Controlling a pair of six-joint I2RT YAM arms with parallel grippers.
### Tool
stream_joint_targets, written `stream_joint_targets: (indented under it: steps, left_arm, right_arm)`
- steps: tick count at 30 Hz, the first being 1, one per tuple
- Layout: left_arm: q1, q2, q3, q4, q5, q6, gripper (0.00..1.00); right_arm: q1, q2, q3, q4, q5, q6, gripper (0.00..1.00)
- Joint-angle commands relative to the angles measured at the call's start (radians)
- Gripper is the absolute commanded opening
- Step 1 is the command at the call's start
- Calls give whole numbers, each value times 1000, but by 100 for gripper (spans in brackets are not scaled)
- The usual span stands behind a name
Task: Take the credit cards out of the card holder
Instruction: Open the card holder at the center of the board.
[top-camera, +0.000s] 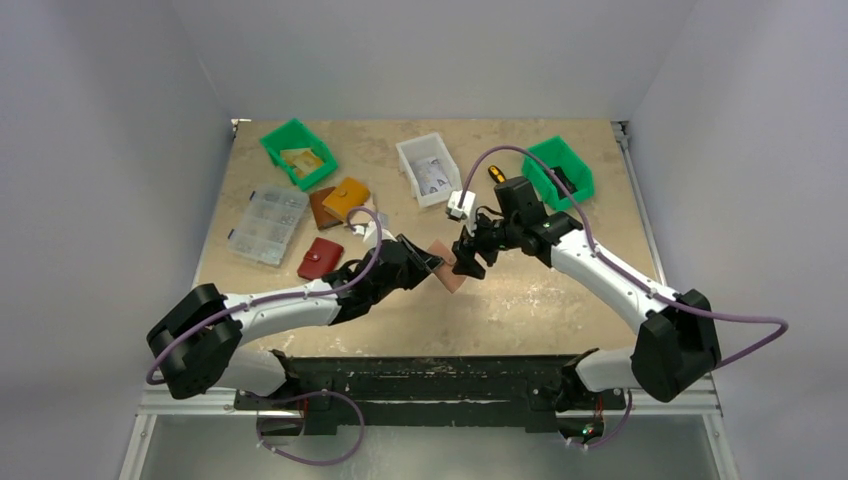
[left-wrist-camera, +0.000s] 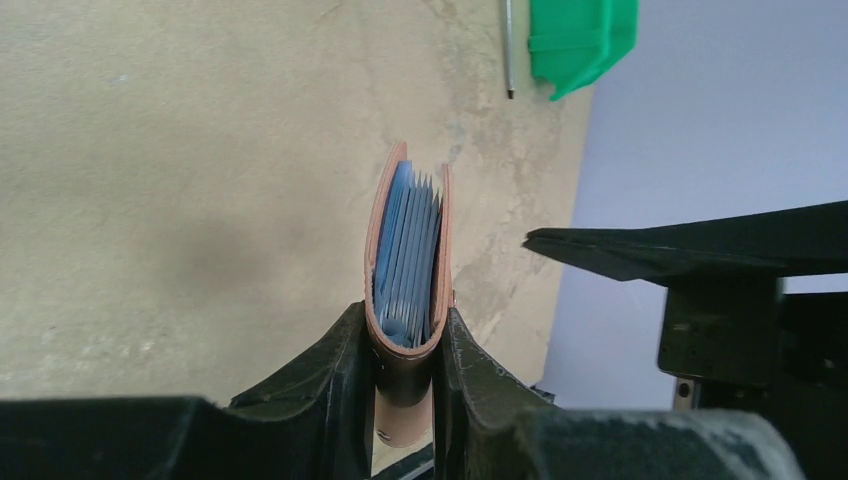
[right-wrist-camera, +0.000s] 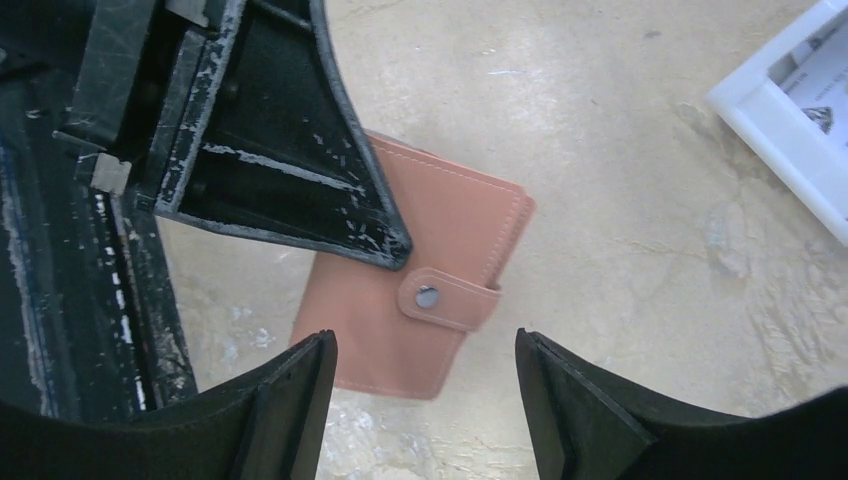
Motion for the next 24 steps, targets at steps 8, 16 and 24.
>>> stream_joint_targets:
  steps: [8,16,24]
  left_arm:
    - [-4,4,7,25,-9,-16,0]
    - [-11,18,-10,77,-3,-19,0]
    - [-18,15,-19,112,13,-9,0]
  right_arm:
    - [9,24,2,89,54,58,68]
    - [57,81,7,88,70,63,68]
    - [81,121,19,91,136,66,53]
